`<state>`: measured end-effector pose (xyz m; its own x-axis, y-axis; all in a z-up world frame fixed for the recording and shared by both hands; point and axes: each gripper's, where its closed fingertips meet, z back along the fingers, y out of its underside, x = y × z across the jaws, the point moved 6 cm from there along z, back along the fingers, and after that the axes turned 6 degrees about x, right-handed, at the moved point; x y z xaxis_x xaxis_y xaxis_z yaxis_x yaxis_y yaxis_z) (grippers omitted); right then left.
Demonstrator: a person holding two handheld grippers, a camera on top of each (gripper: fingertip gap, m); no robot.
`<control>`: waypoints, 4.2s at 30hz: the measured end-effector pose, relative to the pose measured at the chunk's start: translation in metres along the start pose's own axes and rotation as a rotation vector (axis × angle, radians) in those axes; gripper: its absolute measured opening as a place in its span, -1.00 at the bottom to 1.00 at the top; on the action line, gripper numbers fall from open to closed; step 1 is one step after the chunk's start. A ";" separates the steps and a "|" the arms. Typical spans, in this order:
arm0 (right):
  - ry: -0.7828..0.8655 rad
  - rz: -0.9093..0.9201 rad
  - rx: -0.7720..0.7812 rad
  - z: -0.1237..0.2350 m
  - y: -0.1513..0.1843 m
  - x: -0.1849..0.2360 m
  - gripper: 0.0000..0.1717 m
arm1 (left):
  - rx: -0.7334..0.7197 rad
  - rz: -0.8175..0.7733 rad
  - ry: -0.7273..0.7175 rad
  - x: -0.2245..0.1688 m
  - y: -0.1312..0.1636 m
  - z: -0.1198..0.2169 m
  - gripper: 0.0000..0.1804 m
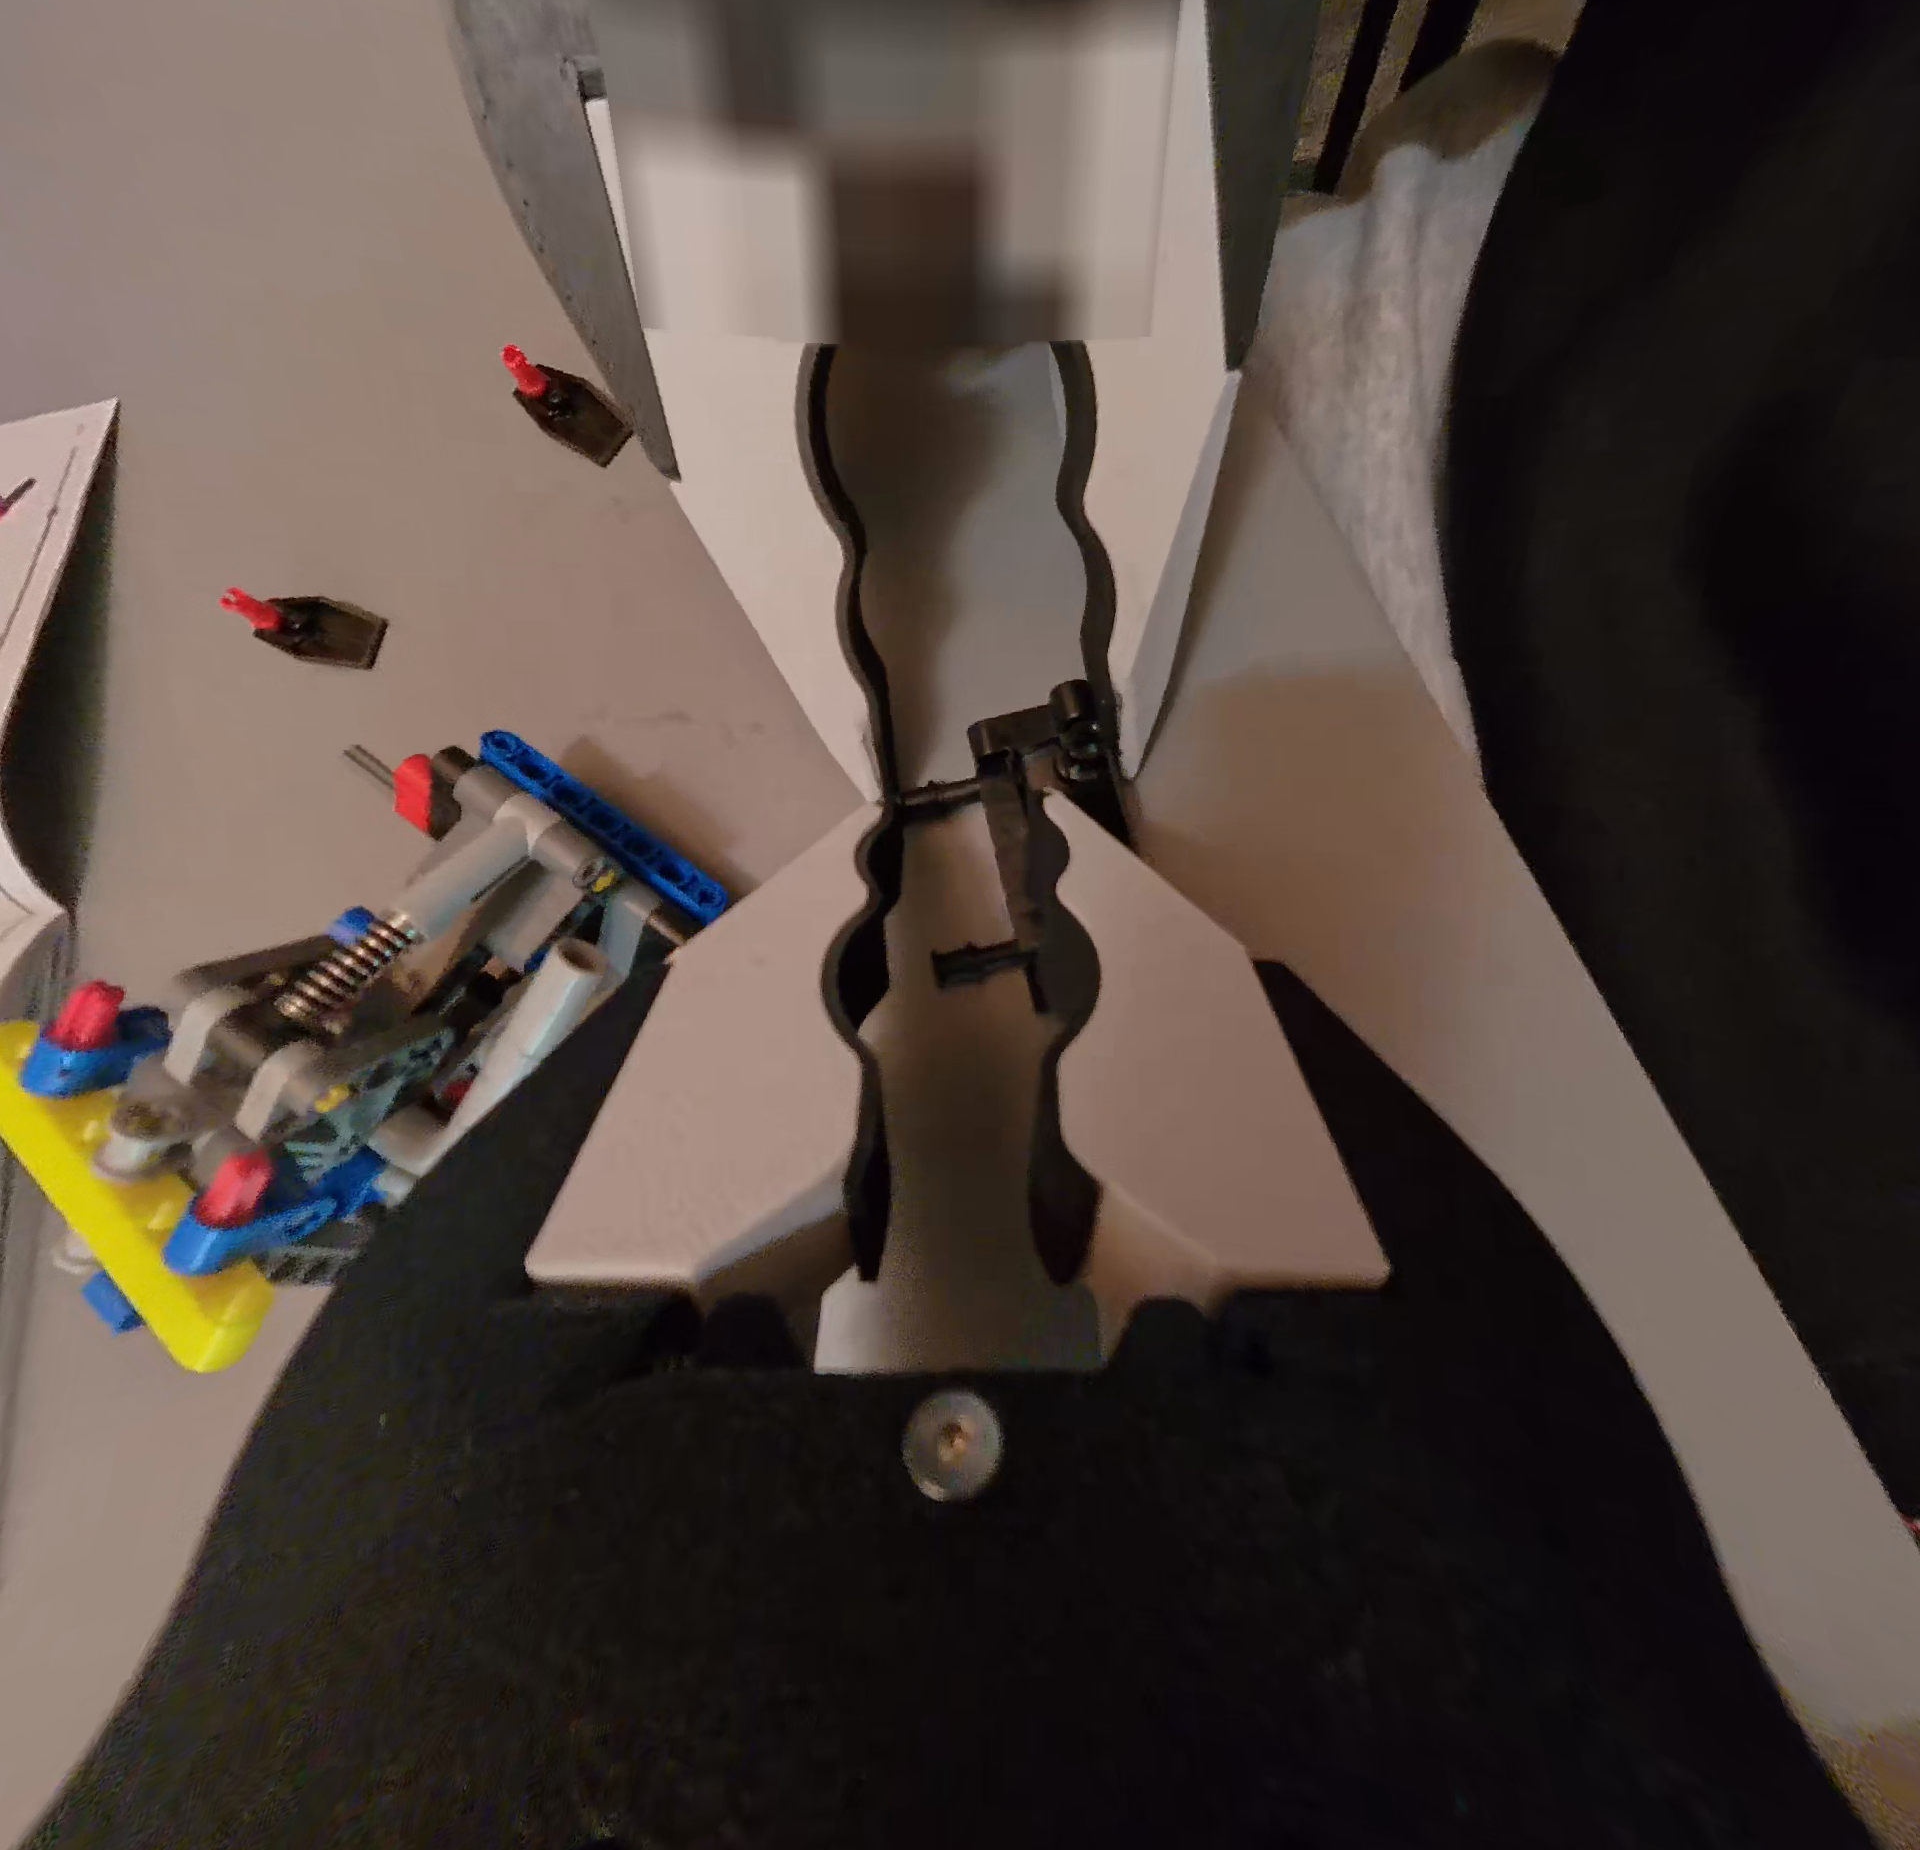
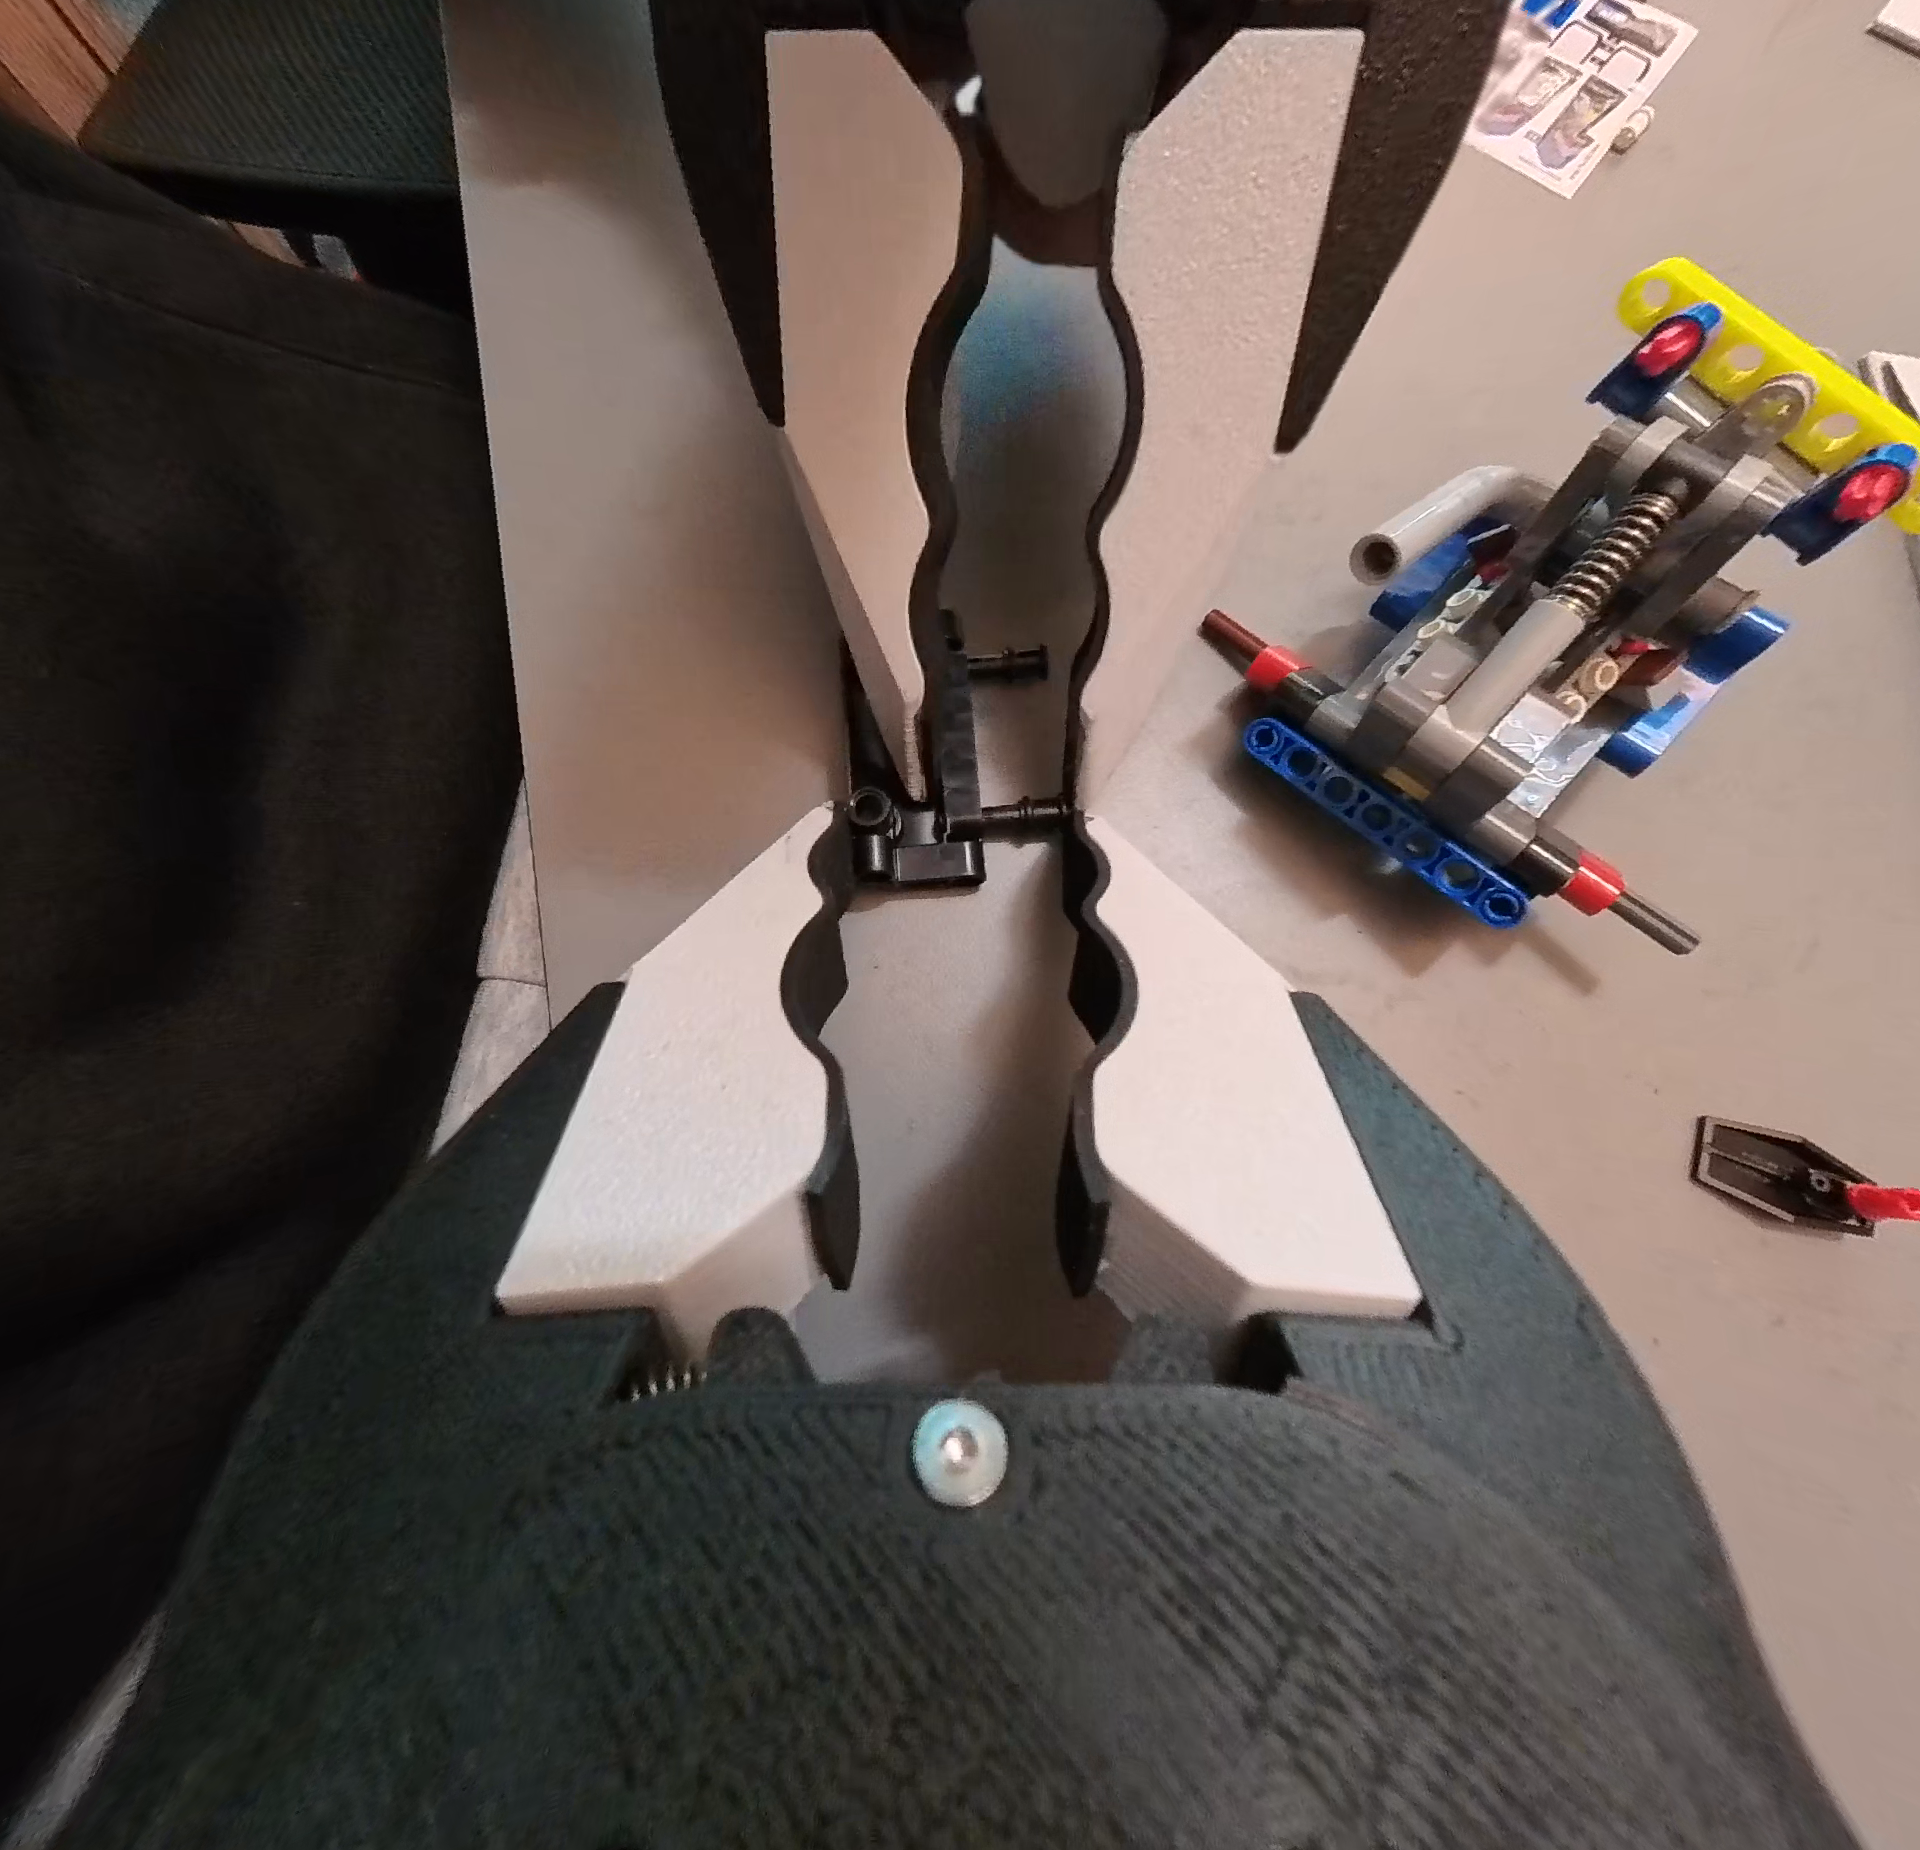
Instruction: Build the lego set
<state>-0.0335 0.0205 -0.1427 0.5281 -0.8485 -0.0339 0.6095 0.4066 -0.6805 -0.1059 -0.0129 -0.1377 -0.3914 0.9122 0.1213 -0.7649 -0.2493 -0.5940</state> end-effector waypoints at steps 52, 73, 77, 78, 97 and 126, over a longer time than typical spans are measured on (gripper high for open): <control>-0.045 -0.029 0.002 0.000 0.000 0.003 -0.53 | -0.063 0.019 0.045 -0.003 0.005 0.000 -0.78; -0.117 0.001 -0.011 0.013 0.012 -0.011 -0.38 | -0.099 0.015 0.030 -0.008 0.009 0.002 -0.95; -0.126 0.003 -0.036 0.010 0.005 -0.016 -0.48 | -0.102 -0.017 0.028 -0.007 0.010 0.002 -0.95; -0.124 0.025 -0.020 0.007 0.004 -0.015 -0.46 | -0.102 -0.019 0.032 -0.007 0.010 0.002 -0.95; -0.196 0.016 -0.012 0.000 -0.002 -0.007 -0.50 | -0.103 -0.031 0.015 -0.009 0.010 0.002 -0.95; -0.007 0.077 -0.016 -0.002 -0.003 -0.009 -0.46 | -0.094 0.000 -0.009 -0.003 0.014 0.004 -0.95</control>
<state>-0.0413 0.0265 -0.1413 0.5771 -0.8126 -0.0812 0.5579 0.4649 -0.6875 -0.1172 -0.0204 -0.1428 -0.3967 0.9090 0.1282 -0.7138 -0.2176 -0.6657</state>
